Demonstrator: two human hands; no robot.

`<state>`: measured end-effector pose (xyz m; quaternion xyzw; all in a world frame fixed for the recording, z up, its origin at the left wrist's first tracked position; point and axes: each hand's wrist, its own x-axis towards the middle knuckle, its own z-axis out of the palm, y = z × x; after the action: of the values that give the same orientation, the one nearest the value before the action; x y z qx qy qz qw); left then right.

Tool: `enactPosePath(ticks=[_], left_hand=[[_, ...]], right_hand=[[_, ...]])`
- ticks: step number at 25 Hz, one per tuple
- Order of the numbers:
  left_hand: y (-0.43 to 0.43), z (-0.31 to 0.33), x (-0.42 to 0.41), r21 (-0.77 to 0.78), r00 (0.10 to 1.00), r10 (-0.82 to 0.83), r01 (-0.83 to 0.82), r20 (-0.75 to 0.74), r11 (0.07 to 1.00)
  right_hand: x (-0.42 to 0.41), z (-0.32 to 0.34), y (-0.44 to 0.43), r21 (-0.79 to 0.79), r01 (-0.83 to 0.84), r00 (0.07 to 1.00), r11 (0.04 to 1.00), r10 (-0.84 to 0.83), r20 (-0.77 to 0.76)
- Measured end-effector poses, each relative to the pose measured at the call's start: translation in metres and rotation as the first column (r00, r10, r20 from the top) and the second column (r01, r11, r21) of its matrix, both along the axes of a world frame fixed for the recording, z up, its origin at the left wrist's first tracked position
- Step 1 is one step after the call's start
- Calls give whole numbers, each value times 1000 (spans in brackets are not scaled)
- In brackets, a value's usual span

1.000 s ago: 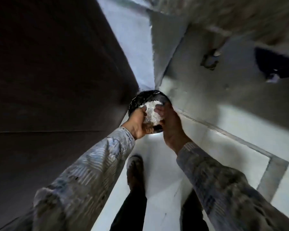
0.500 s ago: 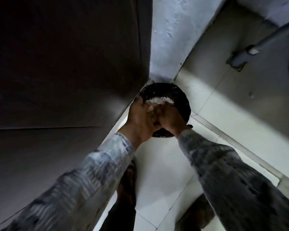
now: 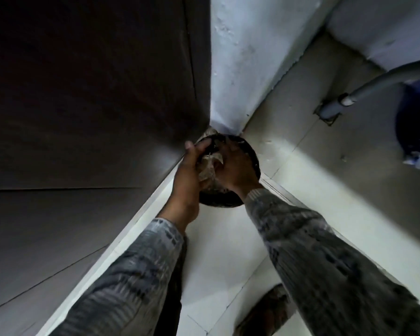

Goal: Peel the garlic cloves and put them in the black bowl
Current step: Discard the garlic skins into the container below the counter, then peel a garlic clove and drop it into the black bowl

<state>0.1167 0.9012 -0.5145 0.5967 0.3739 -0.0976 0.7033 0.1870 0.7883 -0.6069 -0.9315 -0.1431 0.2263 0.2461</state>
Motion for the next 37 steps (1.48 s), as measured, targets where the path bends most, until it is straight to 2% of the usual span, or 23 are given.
enactPosePath(ticks=[2, 3, 4, 6, 8, 11, 14, 17, 19, 21, 24, 27, 34, 37], left_hand=[[3, 9, -3, 125, 998, -59, 59, -5, 990], [5, 7, -9, 223, 993, -115, 113, -2, 968], [10, 6, -12, 257, 988, -155, 156, -25, 954], [10, 38, -14, 395, 951, -305, 297, -44, 869], [2, 93, -13, 458, 894, -447, 412, -35, 788], [-18, 195, -20, 419, 832, -554, 509, -17, 752], [-34, 297, -27, 468, 739, -673, 608, -38, 641], [-43, 392, -31, 512, 657, -754, 657, -28, 553], [-51, 449, -28, 561, 590, -807, 669, -2, 488], [-64, 497, -26, 614, 484, -874, 679, 40, 404], [-95, 560, -22, 666, 261, -956, 691, 134, 282], [-143, 603, -10, 738, 45, -981, 652, 188, 171], [-295, 659, -31, 836, -343, -915, 549, 212, -12], [-360, 670, -59, 836, -442, -864, 547, 241, -47]], right_hand=[[3, 30, -3, -18, 54, 984, 998, -56, -170], [1, 44, -4, 33, 86, 975, 996, -78, -206], [-3, 66, -6, 75, 90, 974, 993, -72, -216], [-13, 117, -18, 117, 89, 974, 989, -62, -219], [-22, 178, -33, 138, 83, 977, 987, -54, -206], [-35, 284, -59, 148, 116, 978, 982, -87, -192], [-57, 403, -98, 56, 105, 984, 993, -96, -152], [-85, 506, -138, -34, 110, 993, 993, -112, -44], [-106, 564, -159, -67, 182, 983, 981, -182, 7], [-129, 612, -177, -47, 286, 956, 957, -282, 75], [-167, 670, -203, -2, 475, 860, 880, -464, 214], [-211, 711, -231, 8, 670, 709, 742, -644, 288], [-297, 761, -316, 58, 887, 397, 458, -820, 413], [-329, 770, -360, 77, 934, 284, 349, -856, 433]])
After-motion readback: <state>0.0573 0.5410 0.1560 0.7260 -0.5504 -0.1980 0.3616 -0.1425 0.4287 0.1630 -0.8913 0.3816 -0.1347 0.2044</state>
